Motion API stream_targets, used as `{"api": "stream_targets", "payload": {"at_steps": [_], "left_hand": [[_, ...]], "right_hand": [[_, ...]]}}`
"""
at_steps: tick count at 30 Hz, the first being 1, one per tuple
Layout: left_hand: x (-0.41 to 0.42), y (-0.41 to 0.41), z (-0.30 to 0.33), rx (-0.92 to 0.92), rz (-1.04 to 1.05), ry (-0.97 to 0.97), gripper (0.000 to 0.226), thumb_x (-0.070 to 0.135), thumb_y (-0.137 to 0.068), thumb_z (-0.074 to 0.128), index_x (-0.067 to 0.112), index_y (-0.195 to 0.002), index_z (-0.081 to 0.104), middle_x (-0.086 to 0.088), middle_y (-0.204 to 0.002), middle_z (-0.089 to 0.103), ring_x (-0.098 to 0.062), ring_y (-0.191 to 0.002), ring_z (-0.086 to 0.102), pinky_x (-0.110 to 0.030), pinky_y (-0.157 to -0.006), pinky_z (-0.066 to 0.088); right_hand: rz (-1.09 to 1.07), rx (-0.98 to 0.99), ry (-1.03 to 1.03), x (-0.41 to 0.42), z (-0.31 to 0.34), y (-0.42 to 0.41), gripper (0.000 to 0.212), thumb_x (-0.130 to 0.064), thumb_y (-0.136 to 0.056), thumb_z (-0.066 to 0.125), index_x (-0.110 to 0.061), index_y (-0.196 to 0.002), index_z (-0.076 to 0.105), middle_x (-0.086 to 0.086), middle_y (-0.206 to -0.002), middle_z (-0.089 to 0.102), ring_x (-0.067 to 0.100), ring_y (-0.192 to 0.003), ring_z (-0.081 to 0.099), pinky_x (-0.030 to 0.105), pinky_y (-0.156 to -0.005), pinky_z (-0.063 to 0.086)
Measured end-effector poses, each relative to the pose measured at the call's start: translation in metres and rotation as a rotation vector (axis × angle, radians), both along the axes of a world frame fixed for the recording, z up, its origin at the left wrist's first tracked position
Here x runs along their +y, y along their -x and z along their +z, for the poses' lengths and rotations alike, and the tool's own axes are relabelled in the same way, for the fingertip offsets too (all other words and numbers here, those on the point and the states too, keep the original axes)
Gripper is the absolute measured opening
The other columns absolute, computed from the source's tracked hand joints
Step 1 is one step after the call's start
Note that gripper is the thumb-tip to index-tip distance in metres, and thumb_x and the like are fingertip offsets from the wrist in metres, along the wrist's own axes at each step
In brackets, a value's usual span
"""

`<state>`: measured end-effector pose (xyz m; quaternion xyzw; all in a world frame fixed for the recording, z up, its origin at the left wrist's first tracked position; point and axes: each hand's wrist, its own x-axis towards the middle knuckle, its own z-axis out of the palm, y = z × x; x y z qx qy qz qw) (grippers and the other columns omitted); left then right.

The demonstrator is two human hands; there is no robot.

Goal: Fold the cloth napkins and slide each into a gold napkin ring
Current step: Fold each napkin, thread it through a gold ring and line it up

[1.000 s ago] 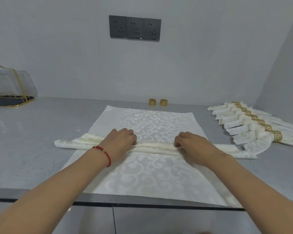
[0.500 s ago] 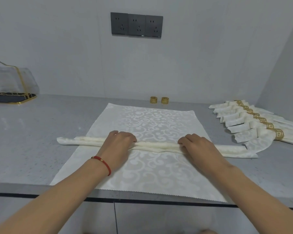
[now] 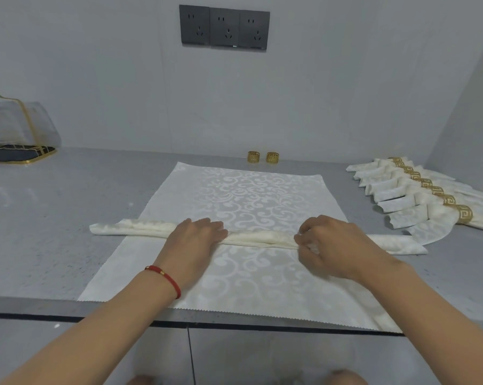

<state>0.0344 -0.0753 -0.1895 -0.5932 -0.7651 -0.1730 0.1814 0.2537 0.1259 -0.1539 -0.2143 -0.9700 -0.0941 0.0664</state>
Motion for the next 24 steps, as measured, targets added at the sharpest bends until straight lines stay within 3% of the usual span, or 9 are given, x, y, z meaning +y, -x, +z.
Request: {"api": "stream_targets", "payload": {"at_steps": [3, 5, 7, 10, 12, 14, 17, 20, 24], "left_hand": [[0.003, -0.006, 0.008, 0.038, 0.049, 0.064, 0.034, 0.003, -0.074, 0.071, 0.023, -0.064, 0.046, 0.007, -0.058, 0.044, -0.016, -0.051, 0.044, -0.03, -0.044, 0.033], [0.003, -0.008, 0.008, 0.081, 0.049, 0.086, 0.041, 0.001, -0.065, 0.075, 0.023, -0.06, 0.041, 0.007, -0.053, 0.039, -0.016, -0.047, 0.041, -0.028, -0.043, 0.025], [0.003, -0.009, 0.007, 0.111, 0.023, 0.088, 0.043, -0.002, -0.062, 0.075, 0.021, -0.059, 0.038, 0.006, -0.054, 0.037, -0.019, -0.047, 0.04, -0.029, -0.044, 0.025], [0.006, -0.009, 0.006, 0.112, 0.0, 0.092, 0.047, -0.004, -0.062, 0.073, 0.02, -0.06, 0.033, 0.006, -0.057, 0.031, -0.02, -0.052, 0.035, -0.03, -0.051, 0.024], [0.006, -0.008, 0.003, 0.126, 0.016, 0.09, 0.044, -0.003, -0.065, 0.071, 0.02, -0.06, 0.034, 0.007, -0.059, 0.031, -0.019, -0.056, 0.035, -0.029, -0.054, 0.023], [0.004, -0.006, 0.001, 0.134, 0.019, 0.062, 0.034, 0.002, -0.076, 0.066, 0.019, -0.061, 0.041, 0.004, -0.061, 0.036, -0.019, -0.061, 0.039, -0.029, -0.054, 0.027], [0.004, -0.007, 0.011, -0.195, 0.084, -0.007, 0.019, 0.018, -0.089, 0.054, 0.017, -0.075, 0.066, -0.001, -0.075, 0.06, -0.018, -0.082, 0.056, -0.034, -0.071, 0.045], [0.012, -0.003, 0.023, -0.557, 0.149, -0.04, 0.017, 0.028, -0.092, 0.057, 0.026, -0.083, 0.072, 0.01, -0.078, 0.068, -0.013, -0.087, 0.063, -0.039, -0.087, 0.051], [0.02, -0.003, 0.027, -0.499, 0.218, 0.144, 0.009, 0.03, -0.093, 0.062, 0.026, -0.097, 0.069, 0.01, -0.102, 0.064, -0.019, -0.111, 0.056, -0.043, -0.101, 0.041]], "right_hand": [[-0.062, 0.113, 0.042, -0.005, 0.011, 0.018, 0.037, -0.043, -0.095, 0.04, -0.018, -0.088, 0.067, -0.001, -0.1, 0.068, 0.023, -0.089, 0.063, 0.035, -0.07, 0.051], [-0.04, 0.23, 0.041, -0.013, 0.016, 0.038, 0.034, -0.039, -0.102, 0.043, -0.019, -0.102, 0.071, -0.001, -0.106, 0.067, 0.023, -0.096, 0.062, 0.034, -0.072, 0.046], [-0.036, 0.279, 0.106, -0.023, 0.017, 0.063, 0.037, -0.041, -0.105, 0.042, -0.02, -0.123, 0.067, 0.001, -0.122, 0.064, 0.024, -0.113, 0.059, 0.038, -0.087, 0.047], [-0.031, 0.143, 0.197, -0.034, -0.005, 0.096, 0.054, -0.05, -0.107, 0.029, -0.021, -0.15, 0.044, 0.007, -0.159, 0.039, 0.025, -0.148, 0.031, 0.05, -0.12, 0.026], [-0.04, 0.063, 0.264, -0.035, -0.028, 0.103, 0.062, -0.055, -0.107, 0.018, -0.023, -0.159, 0.026, 0.005, -0.169, 0.018, 0.023, -0.158, 0.005, 0.056, -0.126, 0.005], [-0.049, 0.048, 0.319, -0.031, -0.043, 0.102, 0.065, -0.058, -0.106, 0.012, -0.024, -0.161, 0.018, 0.003, -0.17, 0.013, 0.021, -0.159, -0.004, 0.057, -0.126, 0.0], [-0.035, 0.053, 0.326, -0.026, -0.044, 0.103, 0.067, -0.059, -0.105, 0.01, -0.023, -0.161, 0.017, 0.001, -0.169, 0.014, 0.02, -0.158, -0.006, 0.058, -0.125, -0.001], [-0.039, 0.056, 0.334, -0.026, -0.044, 0.104, 0.068, -0.061, -0.104, 0.01, -0.024, -0.161, 0.019, 0.0, -0.168, 0.015, 0.02, -0.158, -0.006, 0.059, -0.125, -0.003], [-0.054, 0.069, 0.523, -0.025, -0.037, 0.101, 0.078, -0.073, -0.096, 0.013, -0.033, -0.163, 0.014, -0.003, -0.172, 0.005, 0.014, -0.157, -0.016, 0.057, -0.124, -0.01]]}}
